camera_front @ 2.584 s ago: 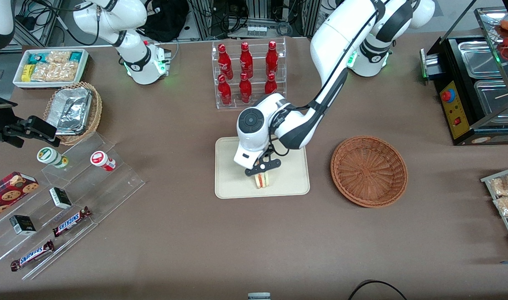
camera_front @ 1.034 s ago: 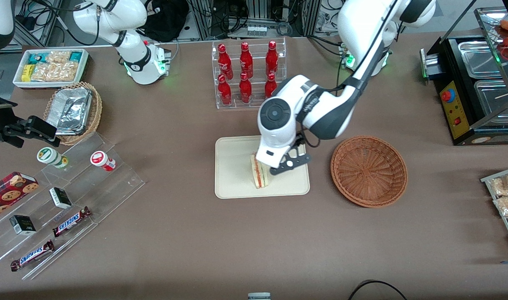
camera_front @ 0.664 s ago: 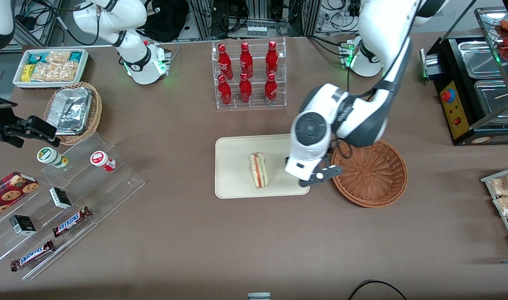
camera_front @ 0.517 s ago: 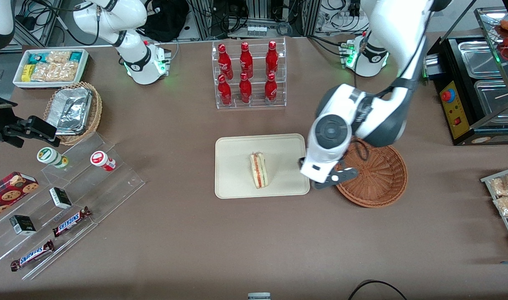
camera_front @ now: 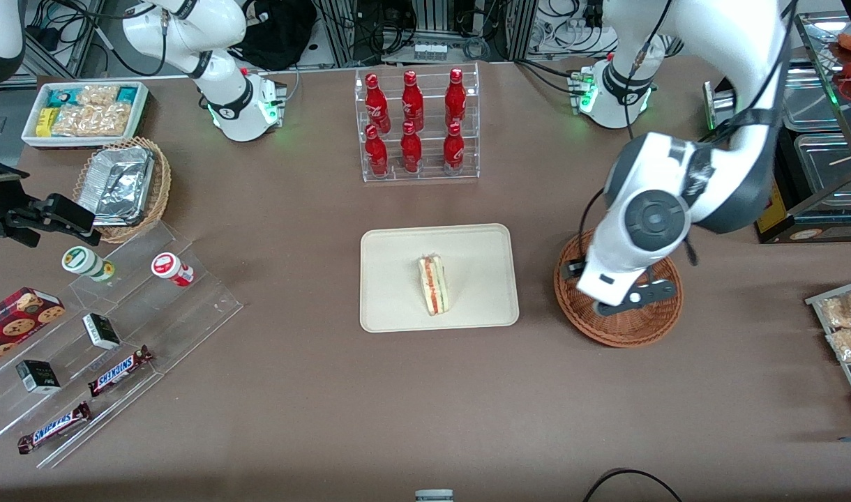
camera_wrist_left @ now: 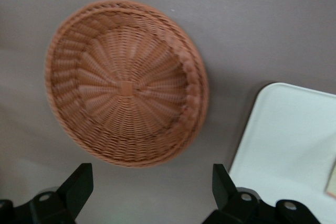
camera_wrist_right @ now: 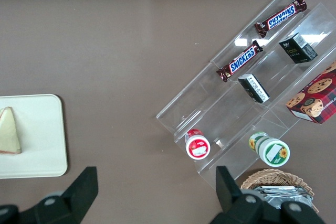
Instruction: Place sandwich from basket to tray
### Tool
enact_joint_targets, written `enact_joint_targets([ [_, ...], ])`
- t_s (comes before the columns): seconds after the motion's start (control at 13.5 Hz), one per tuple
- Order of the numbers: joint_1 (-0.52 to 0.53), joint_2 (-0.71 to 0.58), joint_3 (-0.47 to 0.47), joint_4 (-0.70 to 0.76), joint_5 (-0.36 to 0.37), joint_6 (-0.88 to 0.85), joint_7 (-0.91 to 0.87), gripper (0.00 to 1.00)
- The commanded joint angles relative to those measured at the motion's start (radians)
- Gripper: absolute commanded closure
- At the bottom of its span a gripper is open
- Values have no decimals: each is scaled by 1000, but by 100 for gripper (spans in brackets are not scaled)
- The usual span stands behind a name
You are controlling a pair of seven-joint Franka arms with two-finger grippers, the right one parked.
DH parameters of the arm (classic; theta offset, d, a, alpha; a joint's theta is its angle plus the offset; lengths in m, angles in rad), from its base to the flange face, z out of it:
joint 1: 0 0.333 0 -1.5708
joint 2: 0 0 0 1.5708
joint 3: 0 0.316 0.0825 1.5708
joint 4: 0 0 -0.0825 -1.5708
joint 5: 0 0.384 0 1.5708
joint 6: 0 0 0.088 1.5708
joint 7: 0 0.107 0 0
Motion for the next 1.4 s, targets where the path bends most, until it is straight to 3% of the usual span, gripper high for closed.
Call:
enact_joint_targets([
  [0.0, 41, -108, -9, -72, -21, -56, 120, 0],
  [1.33, 340, -372, -14, -20, -54, -386, 628, 0],
])
